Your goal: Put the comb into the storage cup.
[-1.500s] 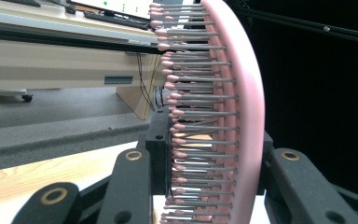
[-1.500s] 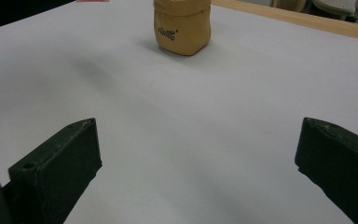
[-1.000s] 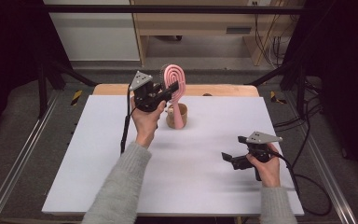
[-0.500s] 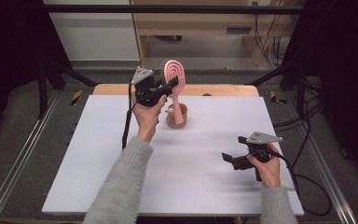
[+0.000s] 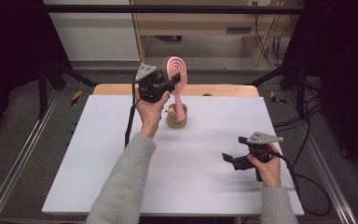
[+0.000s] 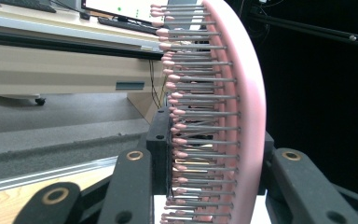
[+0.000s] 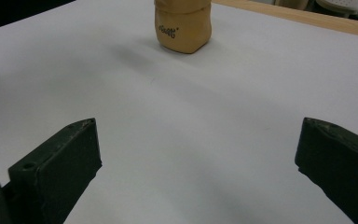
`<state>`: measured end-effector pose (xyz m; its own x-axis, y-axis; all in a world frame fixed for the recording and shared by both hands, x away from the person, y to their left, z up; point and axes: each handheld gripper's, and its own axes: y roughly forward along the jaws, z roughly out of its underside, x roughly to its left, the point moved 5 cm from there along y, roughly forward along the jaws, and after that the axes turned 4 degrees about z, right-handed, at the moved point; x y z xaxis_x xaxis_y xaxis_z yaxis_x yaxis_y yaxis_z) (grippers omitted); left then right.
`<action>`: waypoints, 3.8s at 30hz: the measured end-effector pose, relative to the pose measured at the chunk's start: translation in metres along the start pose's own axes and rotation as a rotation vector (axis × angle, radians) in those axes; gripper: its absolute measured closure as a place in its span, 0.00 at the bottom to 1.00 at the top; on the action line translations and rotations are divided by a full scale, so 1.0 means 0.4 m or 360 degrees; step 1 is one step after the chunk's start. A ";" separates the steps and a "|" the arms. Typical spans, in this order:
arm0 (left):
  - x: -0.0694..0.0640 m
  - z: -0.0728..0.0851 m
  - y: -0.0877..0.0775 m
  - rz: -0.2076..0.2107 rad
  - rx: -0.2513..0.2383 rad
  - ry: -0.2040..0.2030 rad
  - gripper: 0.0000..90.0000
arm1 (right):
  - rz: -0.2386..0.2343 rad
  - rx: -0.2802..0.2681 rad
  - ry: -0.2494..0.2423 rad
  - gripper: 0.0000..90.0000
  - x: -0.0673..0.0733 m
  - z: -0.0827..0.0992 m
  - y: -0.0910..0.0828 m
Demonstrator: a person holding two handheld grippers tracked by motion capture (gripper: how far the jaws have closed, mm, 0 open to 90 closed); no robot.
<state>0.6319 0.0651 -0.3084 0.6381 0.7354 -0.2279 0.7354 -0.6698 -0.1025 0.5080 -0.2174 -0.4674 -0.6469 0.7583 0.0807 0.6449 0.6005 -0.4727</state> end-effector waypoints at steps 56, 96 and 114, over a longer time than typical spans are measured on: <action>0.095 0.043 0.108 -0.0079 0.0020 -0.0035 0.70 | -0.0008 0.0014 -0.0011 0.01 0.001 0.004 0.005; 0.137 0.149 0.109 -0.0093 0.0056 -0.0102 0.70 | -0.0016 0.0020 -0.0016 0.01 0.004 0.006 0.009; 0.161 0.188 0.096 -0.0094 0.0051 -0.0161 0.70 | -0.0016 0.0024 -0.0025 0.01 0.005 0.006 0.011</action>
<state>0.6843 0.0790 -0.3998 0.5661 0.7609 -0.3172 0.7625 -0.6295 -0.1493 0.5087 -0.2140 -0.4716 -0.6597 0.7480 0.0719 0.6322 0.6042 -0.4850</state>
